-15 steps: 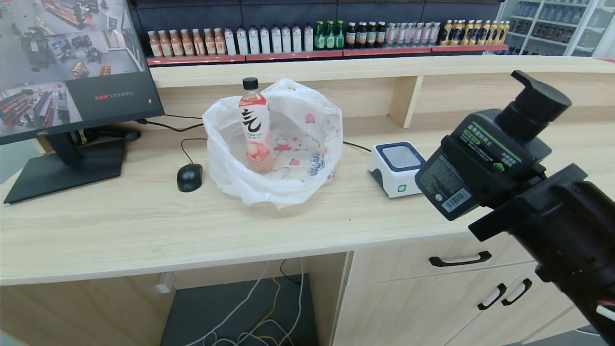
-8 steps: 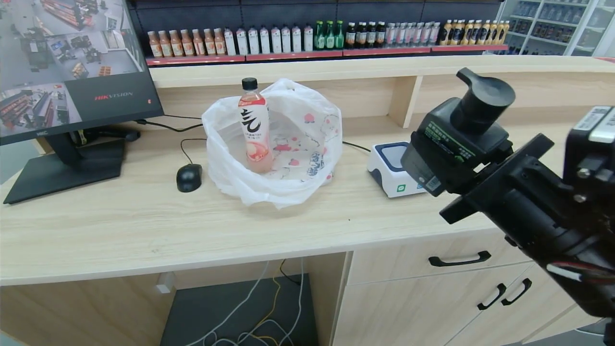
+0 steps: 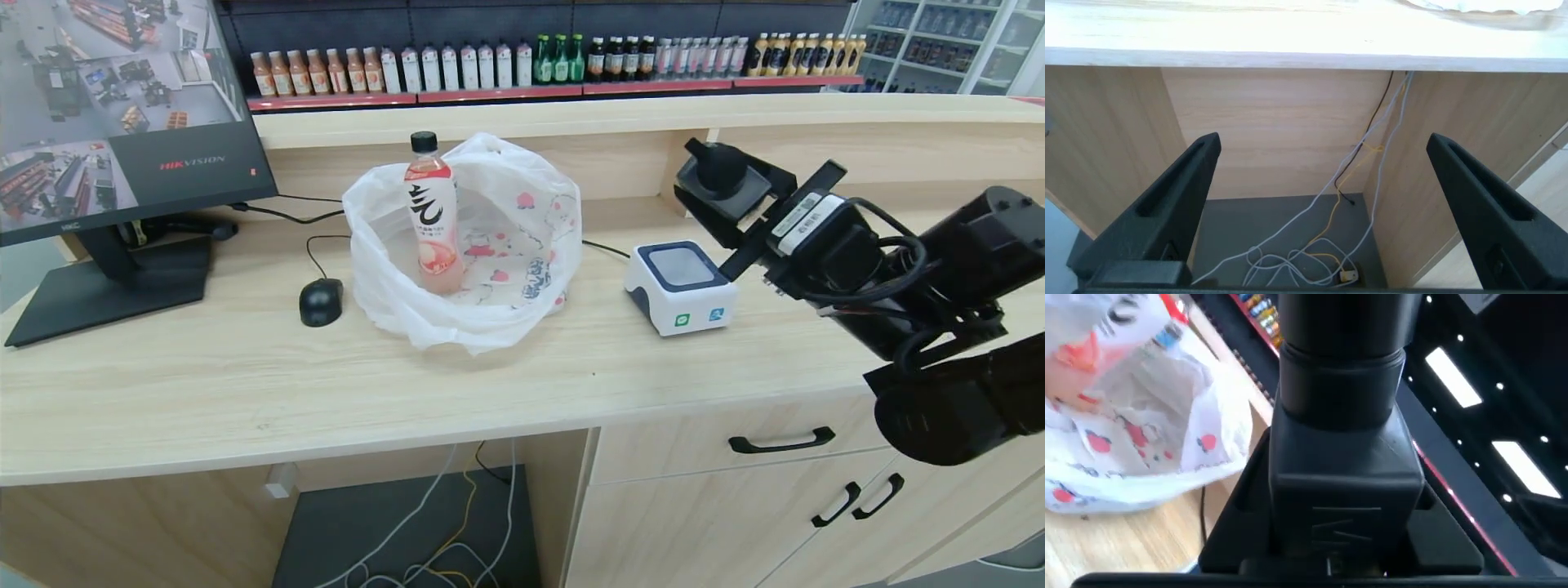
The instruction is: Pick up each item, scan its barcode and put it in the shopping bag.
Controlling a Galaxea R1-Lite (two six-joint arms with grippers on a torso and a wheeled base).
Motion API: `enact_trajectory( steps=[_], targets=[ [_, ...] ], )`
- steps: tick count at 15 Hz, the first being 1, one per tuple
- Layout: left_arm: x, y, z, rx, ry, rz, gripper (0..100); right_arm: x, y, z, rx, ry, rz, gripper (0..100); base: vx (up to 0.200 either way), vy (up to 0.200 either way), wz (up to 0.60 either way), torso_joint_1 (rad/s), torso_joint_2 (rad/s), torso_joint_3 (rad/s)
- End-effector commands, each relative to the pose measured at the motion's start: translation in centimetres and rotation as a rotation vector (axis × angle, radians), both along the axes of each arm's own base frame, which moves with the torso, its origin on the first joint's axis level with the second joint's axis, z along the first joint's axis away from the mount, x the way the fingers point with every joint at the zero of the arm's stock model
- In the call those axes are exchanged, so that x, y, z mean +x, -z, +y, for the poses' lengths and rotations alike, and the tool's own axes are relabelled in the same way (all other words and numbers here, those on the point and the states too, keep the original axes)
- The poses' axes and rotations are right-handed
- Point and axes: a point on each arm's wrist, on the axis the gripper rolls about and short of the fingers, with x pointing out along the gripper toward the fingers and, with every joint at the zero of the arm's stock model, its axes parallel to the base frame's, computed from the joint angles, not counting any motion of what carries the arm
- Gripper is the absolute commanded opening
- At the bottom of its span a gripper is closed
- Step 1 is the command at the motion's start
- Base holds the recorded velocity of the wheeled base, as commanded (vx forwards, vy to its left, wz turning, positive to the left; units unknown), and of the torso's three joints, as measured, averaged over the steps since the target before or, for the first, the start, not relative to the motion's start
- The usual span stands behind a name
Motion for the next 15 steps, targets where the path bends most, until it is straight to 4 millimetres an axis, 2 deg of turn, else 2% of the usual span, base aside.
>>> enact_trajectory(
  steps=[1, 5, 9, 15],
  targets=[
    [0.0, 0.0, 0.0, 0.000, 0.000, -0.001, 100, 3.0, 2.8, 0.2, -0.050, -0.003, 0.036, 0, 0.000, 0.000, 0.00, 0.000, 0.00, 0.000],
    [0.0, 0.0, 0.0, 0.000, 0.000, -0.001, 100, 4.8, 2.7, 0.7, -0.093, -0.030, -0.043, 0, 0.000, 0.000, 0.00, 0.000, 0.00, 0.000],
    [0.0, 0.0, 0.0, 0.000, 0.001, -0.001, 100, 6.9, 3.6, -2.1, -0.141, -0.010, -0.055, 0, 0.000, 0.000, 0.00, 0.000, 0.00, 0.000],
    [0.0, 0.0, 0.0, 0.000, 0.000, -0.001, 100, 8.1, 5.3, -1.9, -0.168, -0.007, -0.047, 0, 0.000, 0.000, 0.00, 0.000, 0.00, 0.000]
  ],
)
